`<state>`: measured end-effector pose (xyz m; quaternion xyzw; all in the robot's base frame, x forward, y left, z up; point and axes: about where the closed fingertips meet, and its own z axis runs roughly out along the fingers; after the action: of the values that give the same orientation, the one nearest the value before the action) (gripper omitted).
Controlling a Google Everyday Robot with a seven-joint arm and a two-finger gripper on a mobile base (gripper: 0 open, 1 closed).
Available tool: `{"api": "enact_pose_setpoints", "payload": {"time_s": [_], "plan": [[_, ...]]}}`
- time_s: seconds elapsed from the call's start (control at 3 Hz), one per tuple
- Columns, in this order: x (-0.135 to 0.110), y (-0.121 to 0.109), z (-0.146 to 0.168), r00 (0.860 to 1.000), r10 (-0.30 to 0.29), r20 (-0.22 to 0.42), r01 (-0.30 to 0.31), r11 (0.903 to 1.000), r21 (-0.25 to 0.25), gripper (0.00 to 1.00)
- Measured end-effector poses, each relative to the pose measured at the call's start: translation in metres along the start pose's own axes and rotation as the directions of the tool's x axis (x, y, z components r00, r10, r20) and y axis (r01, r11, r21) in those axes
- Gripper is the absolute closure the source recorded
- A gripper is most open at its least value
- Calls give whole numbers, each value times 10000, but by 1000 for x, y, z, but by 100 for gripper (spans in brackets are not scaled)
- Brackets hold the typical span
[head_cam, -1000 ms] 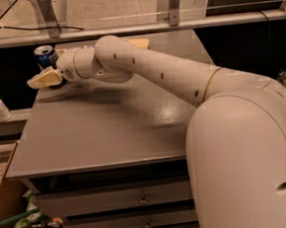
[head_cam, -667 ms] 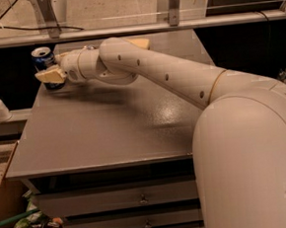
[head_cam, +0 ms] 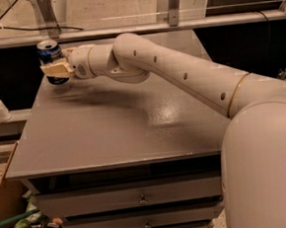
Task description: Knock pepsi can over
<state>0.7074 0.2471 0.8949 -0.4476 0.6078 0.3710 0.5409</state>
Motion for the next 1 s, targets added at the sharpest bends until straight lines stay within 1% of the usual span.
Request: {"api": "enact_pose_setpoints", "payload": {"time_s": [0.33, 0.67, 1.0], "plan": [[-17, 2, -32, 9994, -186, -282, 182, 9997, -141, 100], [-26, -2, -68, 9896, -783, -1207, 759, 9968, -251, 100], [-20, -13, -105, 9523, -1564, -2619, 1577, 9874, -163, 100]]}}
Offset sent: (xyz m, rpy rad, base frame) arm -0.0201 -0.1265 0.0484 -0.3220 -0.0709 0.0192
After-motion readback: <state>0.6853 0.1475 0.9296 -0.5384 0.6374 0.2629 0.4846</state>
